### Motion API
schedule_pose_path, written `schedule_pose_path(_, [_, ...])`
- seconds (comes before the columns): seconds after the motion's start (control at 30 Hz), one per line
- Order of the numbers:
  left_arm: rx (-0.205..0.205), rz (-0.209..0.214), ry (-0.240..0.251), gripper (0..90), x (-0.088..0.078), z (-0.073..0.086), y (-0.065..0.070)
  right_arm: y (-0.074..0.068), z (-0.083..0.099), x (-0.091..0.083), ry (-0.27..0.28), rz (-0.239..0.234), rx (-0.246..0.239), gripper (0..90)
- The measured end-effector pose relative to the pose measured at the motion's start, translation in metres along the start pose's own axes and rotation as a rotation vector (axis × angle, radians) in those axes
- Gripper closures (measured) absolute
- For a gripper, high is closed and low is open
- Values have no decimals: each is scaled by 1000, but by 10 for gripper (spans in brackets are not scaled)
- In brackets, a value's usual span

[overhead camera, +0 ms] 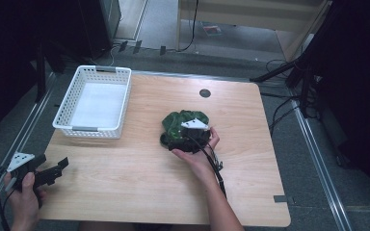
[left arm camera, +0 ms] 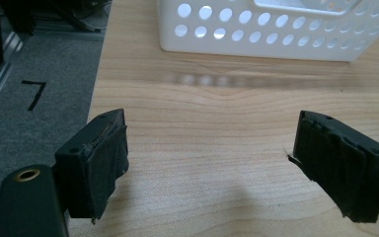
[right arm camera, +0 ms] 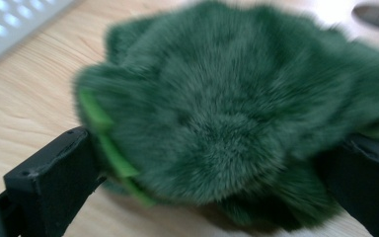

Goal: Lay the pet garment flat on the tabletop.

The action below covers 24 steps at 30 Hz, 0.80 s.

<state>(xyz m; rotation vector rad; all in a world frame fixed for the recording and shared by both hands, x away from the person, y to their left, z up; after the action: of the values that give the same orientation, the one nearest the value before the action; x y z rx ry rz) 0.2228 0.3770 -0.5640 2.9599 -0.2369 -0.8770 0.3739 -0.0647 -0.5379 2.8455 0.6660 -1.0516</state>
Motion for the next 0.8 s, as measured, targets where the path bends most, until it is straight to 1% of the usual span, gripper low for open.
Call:
schedule_pose_path(0.03, [1, -1, 4, 138, 0, 0, 0, 0, 2, 5, -7, 6, -6, 55])
schedule_pose_path(0.07, [4, -6, 6, 138, -1, 0, 0, -1, 3, 8, -4, 23, -17, 107])
schedule_pose_path(0.1, [10, -18, 13, 138, -1, 0, 2, -2, 5, 11, -4, 33, -28, 194])
schedule_pose_path(0.13, [16, -26, 13, 138, -1, 0, 3, -3, 7, 14, -2, 63, -50, 296])
schedule_pose_path(0.17, [29, -30, 8, 137, -1, -1, 4, -3, 7, 15, -4, 80, -46, 376])
schedule_pose_path(0.2, [41, -35, 6, 137, -2, -1, 6, -1, 7, 15, 3, 74, -24, 535])
schedule_pose_path(0.23, [60, -44, 3, 135, -2, -2, 9, 0, 7, 15, 8, 72, -1, 614])
schedule_pose_path(0.27, [63, -44, 9, 135, -3, -4, 12, 0, 7, 15, 8, 72, -1, 614])
schedule_pose_path(0.3, [57, -20, 17, 129, -5, -6, 16, 3, 6, 12, 27, 62, 1, 750])
schedule_pose_path(0.33, [56, 3, 27, 121, -7, -9, 21, 6, 5, 9, 43, 60, 2, 775])
schedule_pose_path(0.37, [63, 16, 38, 119, -8, -12, 27, 7, 5, 5, 62, 48, 17, 788])
schedule_pose_path(0.4, [75, 24, 45, 119, -8, -16, 34, 7, 5, 5, 62, 48, 17, 788])
schedule_pose_path(0.43, [97, 31, 49, 120, -8, -20, 42, 9, 4, 0, 81, 44, 21, 794])
schedule_pose_path(0.47, [108, 39, 55, 120, -8, -24, 50, 9, 1, -13, 116, 30, 29, 797])
schedule_pose_path(0.5, [110, 60, 67, 120, -7, -29, 58, 7, 0, -22, 133, 16, 28, 797])
schedule_pose_path(0.53, [112, 81, 81, 120, -7, -35, 67, 7, 0, -22, 133, 16, 28, 797])
schedule_pose_path(0.57, [117, 99, 95, 120, -7, -41, 75, 3, -2, -41, 169, -1, 27, 797])
schedule_pose_path(0.6, [126, 117, 106, 120, -7, -48, 84, 1, -3, -51, 184, -16, 32, 796])
schedule_pose_path(0.63, [137, 134, 118, 120, -7, -55, 94, 1, -3, -51, 184, -16, 32, 796])
schedule_pose_path(0.67, [148, 162, 132, 120, -6, -63, 106, -1, -3, -60, 190, -35, 48, 796])
schedule_pose_path(0.7, [155, 187, 143, 120, -4, -70, 116, -10, -2, -79, 202, -60, 58, 794])
schedule_pose_path(0.73, [162, 206, 148, 120, -3, -75, 124, -10, -2, -79, 202, -60, 58, 794])
schedule_pose_path(0.77, [170, 230, 155, 120, -2, -81, 134, -20, 2, -92, 214, -76, 44, 793])
schedule_pose_path(0.8, [179, 255, 161, 120, -2, -85, 144, -20, 2, -92, 214, -76, 44, 793])
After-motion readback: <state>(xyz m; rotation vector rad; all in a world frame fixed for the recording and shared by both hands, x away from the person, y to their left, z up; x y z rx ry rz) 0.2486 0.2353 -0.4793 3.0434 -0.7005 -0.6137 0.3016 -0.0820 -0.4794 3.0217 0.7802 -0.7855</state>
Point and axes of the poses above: each handheld gripper's, and its own axes: x roughly forward along the jaws, z roughly out of its underside, y roughly to its right, the point moved 2 cm from there along x, roughly forward along the jaws, and after that the axes turned 6 degrees about x, right-handed, at the moved point
